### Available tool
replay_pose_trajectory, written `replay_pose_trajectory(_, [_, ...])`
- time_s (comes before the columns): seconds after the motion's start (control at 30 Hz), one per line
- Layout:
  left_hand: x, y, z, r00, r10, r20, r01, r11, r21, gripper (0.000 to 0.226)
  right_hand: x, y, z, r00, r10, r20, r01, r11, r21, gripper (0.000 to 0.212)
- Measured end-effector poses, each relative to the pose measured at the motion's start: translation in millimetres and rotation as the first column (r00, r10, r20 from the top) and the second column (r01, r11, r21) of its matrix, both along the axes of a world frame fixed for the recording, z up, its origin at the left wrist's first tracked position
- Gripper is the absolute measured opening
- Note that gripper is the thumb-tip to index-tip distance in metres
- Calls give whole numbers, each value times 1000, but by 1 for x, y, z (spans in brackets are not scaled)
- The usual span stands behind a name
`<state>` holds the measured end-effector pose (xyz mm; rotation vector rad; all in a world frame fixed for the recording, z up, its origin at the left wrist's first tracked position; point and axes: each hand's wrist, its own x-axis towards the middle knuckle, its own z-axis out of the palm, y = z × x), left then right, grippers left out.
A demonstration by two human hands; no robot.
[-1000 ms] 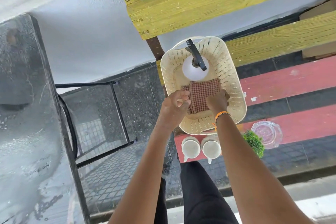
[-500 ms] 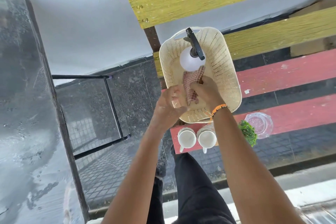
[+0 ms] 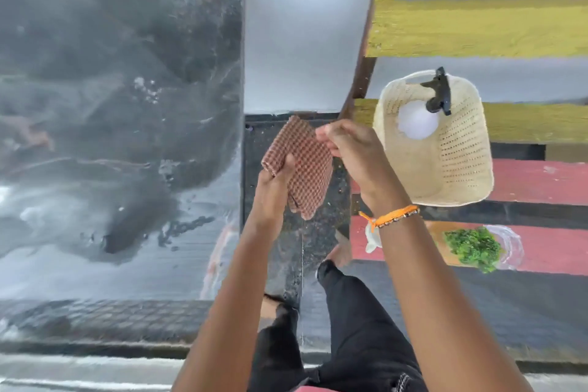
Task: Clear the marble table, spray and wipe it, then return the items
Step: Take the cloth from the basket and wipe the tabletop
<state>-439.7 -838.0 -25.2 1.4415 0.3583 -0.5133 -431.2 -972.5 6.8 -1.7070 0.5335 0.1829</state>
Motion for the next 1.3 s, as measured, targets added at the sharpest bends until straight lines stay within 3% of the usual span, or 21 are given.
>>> replay_pose_trajectory(0.13, [-26, 88, 25, 976, 200, -82, -209, 970, -126, 29, -8, 81, 13, 993, 102, -55, -103, 995, -11, 22])
replay_pose_trajectory(0.23, [-45, 146, 44, 959, 263, -106, -280, 936, -214, 30, -21, 139, 18, 933, 338, -124, -327, 939, 105, 33])
replay_pose_trajectory(0.3, [-57, 192, 52, 948, 295, -119, -316, 916, -246, 30, -30, 186, 22, 897, 414, -155, -381, 902, 205, 34])
replay_pose_trajectory(0.37, [-69, 236, 60, 935, 322, -148, -350, 906, -239, 28, -35, 230, 25, 875, 463, -144, -428, 877, 219, 39])
replay_pose_trajectory(0.47, [-85, 297, 64, 887, 404, -222, -445, 878, -179, 19, -43, 291, 27, 809, 585, -55, -561, 797, 223, 13])
replay_pose_trajectory(0.6, [-103, 365, 60, 816, 527, -238, -571, 801, -181, 16, -47, 366, 33, 725, 689, 13, -670, 700, 248, 26])
replay_pose_trajectory(0.7, [-111, 404, 55, 795, 553, -251, -599, 780, -181, 20, -45, 411, 35, 746, 666, 15, -634, 702, 325, 22])
replay_pose_trajectory(0.87, [-111, 450, 49, 828, 488, -276, -539, 828, -153, 12, -21, 478, 34, 838, 545, 10, -498, 760, 418, 14])
replay_pose_trajectory(1.07, [-71, 514, 43, 831, 539, -141, -554, 823, -123, 12, 39, 556, 29, 930, 365, -35, -297, 805, 513, 13])
replay_pose_trajectory(1.2, [-8, 560, 50, 868, 496, -34, -496, 868, 9, 20, 94, 595, 35, 949, 316, -21, -262, 822, 505, 16])
replay_pose_trajectory(1.3, [42, 589, 55, 920, 392, 24, -389, 901, 191, 26, 137, 618, 39, 966, 260, 1, -234, 866, 442, 17])
